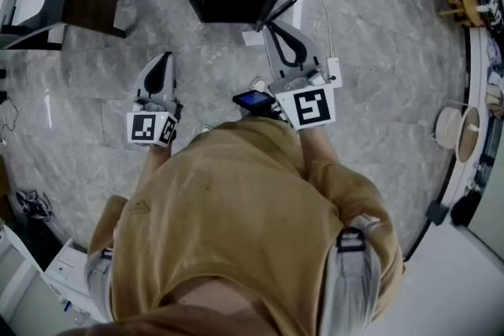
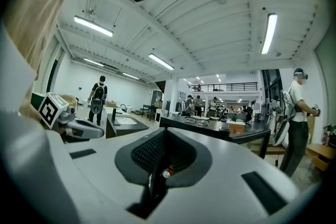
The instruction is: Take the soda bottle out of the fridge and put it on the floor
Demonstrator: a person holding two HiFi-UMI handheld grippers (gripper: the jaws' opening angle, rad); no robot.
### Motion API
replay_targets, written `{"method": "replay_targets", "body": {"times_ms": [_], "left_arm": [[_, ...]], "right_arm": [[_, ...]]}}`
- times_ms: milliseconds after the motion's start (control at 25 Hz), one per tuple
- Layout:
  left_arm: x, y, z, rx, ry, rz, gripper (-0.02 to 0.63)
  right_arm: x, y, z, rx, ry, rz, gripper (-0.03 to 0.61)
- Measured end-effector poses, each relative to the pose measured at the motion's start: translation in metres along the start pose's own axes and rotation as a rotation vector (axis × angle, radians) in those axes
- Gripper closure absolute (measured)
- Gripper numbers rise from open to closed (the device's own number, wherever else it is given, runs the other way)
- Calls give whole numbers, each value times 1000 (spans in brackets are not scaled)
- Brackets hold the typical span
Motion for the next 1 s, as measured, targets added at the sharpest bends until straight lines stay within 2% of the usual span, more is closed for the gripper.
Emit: {"method": "replay_targets", "body": {"times_ms": [320, 480, 680, 880, 1000], "left_arm": [[-91, -5, -12, 13, 94, 56, 612], [-134, -5, -13, -22, 90, 82, 612], [-171, -7, 0, -58, 73, 95, 612], [-205, -29, 14, -74, 19, 128, 612], [-225, -38, 27, -56, 4, 118, 612]], "right_arm": [[-46, -27, -90, -26, 100, 0, 577], [-71, -47, -116, -39, 137, 12, 577], [-101, -61, -118, -38, 183, 7, 577], [-118, -74, -105, 37, 230, 106, 577], [-125, -79, -98, 63, 225, 141, 577]]}}
Point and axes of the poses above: the fingertips, and each gripper's own axes: x backward along the fingers, z to its left, y out of its top, the point moved 2 cm from there along x, backward along the fingers, and after that the axes turned 4 degrees about z, right-handed, at the moved point
